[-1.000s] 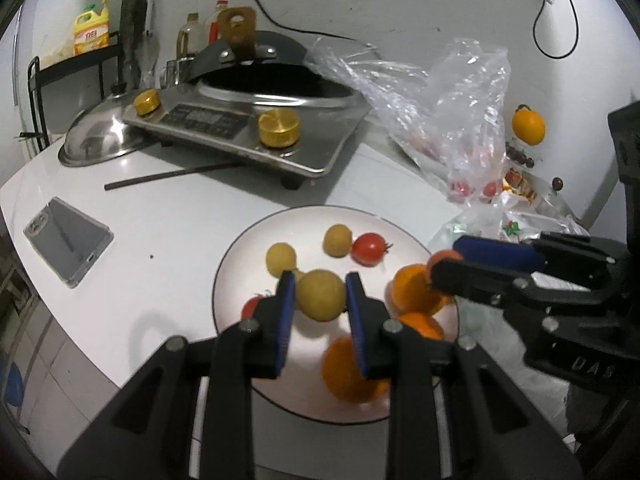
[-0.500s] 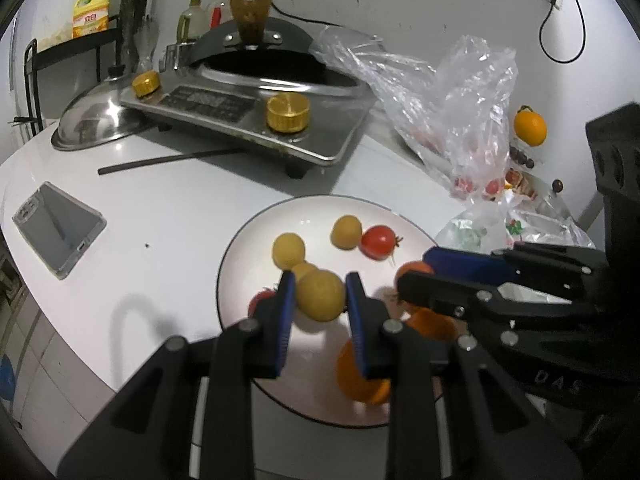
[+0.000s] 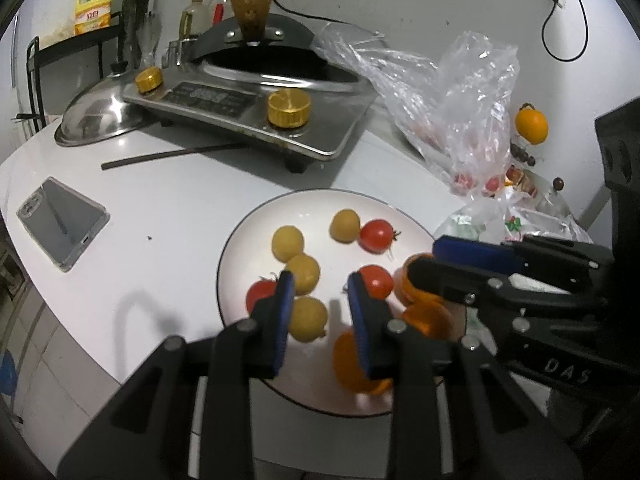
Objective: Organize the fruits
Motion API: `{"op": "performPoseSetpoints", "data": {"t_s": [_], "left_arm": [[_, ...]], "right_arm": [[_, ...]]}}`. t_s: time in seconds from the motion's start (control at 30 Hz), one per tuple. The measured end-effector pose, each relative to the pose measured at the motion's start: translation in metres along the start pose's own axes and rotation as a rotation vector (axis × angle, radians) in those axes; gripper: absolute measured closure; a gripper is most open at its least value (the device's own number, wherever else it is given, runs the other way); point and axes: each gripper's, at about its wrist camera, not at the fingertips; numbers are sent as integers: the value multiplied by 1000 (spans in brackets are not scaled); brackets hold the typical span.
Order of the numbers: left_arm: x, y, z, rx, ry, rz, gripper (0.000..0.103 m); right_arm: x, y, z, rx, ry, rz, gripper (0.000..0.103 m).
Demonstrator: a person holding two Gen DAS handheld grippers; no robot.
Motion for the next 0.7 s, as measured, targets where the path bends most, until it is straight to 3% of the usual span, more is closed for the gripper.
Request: {"op": "performPoseSetpoints", "data": {"t_s": [0.2, 0.27, 0.33, 0.6, 0.7], "left_arm": [[3, -8, -9, -14, -6, 11, 71], [4, -10, -14, -21, -10, 5, 65], [6, -10, -19, -14, -16, -10, 45], [12, -20, -46, -22, -62, 16, 44], [15, -25, -57, -23, -81, 26, 37]], "right_arm": [[4, 0, -16, 22, -20, 4, 73], [5, 0, -23, 32, -28, 6, 73], [7, 1, -30, 41, -37, 10, 68], [15, 7, -60, 77, -72, 13, 65], [19, 10, -72, 91, -91, 18, 64]]}}
Point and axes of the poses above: each gripper's, at about its wrist camera, not at the fingertips, and z roughly the way its jaws point, y to its left, x to its underside, and after that the axes turned 11 degrees about -z, right-handed
